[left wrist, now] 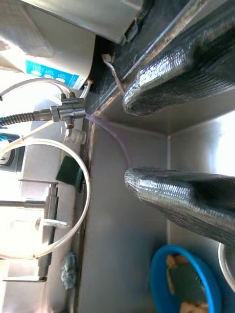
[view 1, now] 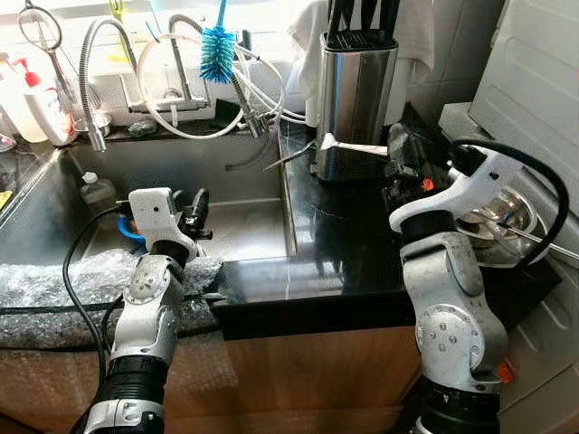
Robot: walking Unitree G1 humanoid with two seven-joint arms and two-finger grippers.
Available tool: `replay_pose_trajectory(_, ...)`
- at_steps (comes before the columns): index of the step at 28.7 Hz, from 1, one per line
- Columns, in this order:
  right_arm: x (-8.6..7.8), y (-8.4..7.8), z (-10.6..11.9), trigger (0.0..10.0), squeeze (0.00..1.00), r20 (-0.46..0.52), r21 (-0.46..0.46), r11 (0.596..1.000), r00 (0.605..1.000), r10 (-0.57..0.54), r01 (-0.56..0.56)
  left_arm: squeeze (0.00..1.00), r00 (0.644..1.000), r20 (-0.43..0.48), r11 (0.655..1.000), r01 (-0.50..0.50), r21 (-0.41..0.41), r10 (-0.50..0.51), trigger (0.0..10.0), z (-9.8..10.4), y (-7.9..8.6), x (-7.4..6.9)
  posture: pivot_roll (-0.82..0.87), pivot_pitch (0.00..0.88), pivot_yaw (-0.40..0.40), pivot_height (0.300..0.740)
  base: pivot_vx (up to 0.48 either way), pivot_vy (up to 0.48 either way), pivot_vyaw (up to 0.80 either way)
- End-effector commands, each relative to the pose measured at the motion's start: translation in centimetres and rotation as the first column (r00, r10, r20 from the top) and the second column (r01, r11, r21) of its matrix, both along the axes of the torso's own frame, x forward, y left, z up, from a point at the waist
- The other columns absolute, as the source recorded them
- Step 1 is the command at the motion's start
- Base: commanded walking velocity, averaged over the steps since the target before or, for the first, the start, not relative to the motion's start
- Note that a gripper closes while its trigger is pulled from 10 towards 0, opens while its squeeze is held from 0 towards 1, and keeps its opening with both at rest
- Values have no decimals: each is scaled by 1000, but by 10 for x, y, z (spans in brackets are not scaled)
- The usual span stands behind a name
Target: Kitchen organization
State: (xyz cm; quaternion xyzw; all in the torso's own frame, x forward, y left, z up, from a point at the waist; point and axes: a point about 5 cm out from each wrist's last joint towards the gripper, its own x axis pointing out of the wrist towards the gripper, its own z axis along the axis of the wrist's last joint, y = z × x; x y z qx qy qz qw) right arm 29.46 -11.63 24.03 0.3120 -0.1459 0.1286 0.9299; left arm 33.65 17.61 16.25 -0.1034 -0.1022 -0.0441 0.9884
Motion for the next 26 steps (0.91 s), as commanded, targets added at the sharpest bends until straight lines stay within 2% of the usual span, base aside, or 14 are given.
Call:
replay_pose_trajectory(1, 2, 11, 0, 10000, 0, -26, 205, 978, 998, 54, -48, 0, 1000, 29, 999, 1, -33, 0, 10000, 12, 2, 2, -46, 0, 38, 740, 0, 0, 0)
replay_pose_trajectory(5, 4, 8, -4, 10000, 0, -43, 278, 959, 996, 76, -61, 0, 1000, 27, 998, 15, -66, -13, 10000, 12, 0, 2, -45, 0, 39, 740, 0, 0, 0)
replay_pose_trajectory(6, 6, 5, -9, 10000, 0, -65, 348, 935, 993, 101, -73, 0, 999, 26, 996, 29, -84, -27, 10000, 13, -1, 2, -45, 0, 39, 740, 0, 0, 0)
replay_pose_trajectory(7, 7, 4, -12, 10000, 0, -76, 377, 923, 991, 112, -76, 0, 999, 24, 995, 38, -95, -36, 10000, 14, -3, 2, -45, 0, 39, 740, 0, 0, 0)
replay_pose_trajectory(11, 10, 1, -18, 10000, 0, -98, 426, 901, 986, 137, -83, 0, 998, 11, 984, 58, -170, -57, 10000, 14, -5, 3, -44, 0, 39, 740, 0, 0, 0)
replay_pose_trajectory(15, 11, 2, -20, 10000, 0, -107, 425, 900, 982, 153, -94, 0, 997, 2, 976, 78, -201, -79, 10000, 12, -7, 2, -42, 0, 38, 740, 0, 0, 0)
replay_pose_trajectory(16, 12, 2, -20, 10000, 0, -104, 400, 909, 980, 169, -115, 0, 995, -5, 977, 93, -192, -95, 10000, 10, -9, 1, -43, 0, 41, 740, 0, 0, 0)
replay_pose_trajectory(20, 11, -1, -16, 10000, 0, -95, 198, 968, 979, 178, -156, 0, 993, -14, 980, 116, -159, -120, 10000, 9, -12, -1, -43, 0, 42, 740, 0, 0, 0)
replay_pose_trajectory(21, 11, -6, -14, 10000, 0, -94, 69, 984, 981, 168, -162, 0, 993, -16, 980, 111, -165, -116, 10000, 9, -11, -1, -49, 0, 43, 740, 0, 0, 0)
replay_pose_trajectory(25, 10, -21, -10, 10000, 0, -106, -188, 969, 984, 143, -161, 0, 993, -17, 980, 108, -165, -113, 10000, 10, -10, 0, -52, 0, 41, 740, 0, 0, 0)
replay_pose_trajectory(26, 9, -22, -11, 10000, 0, -107, -219, 961, 983, 147, -168, 0, 993, -17, 981, 110, -163, -114, 10000, 10, -9, 0, -54, 0, 41, 740, 0, 0, 0)
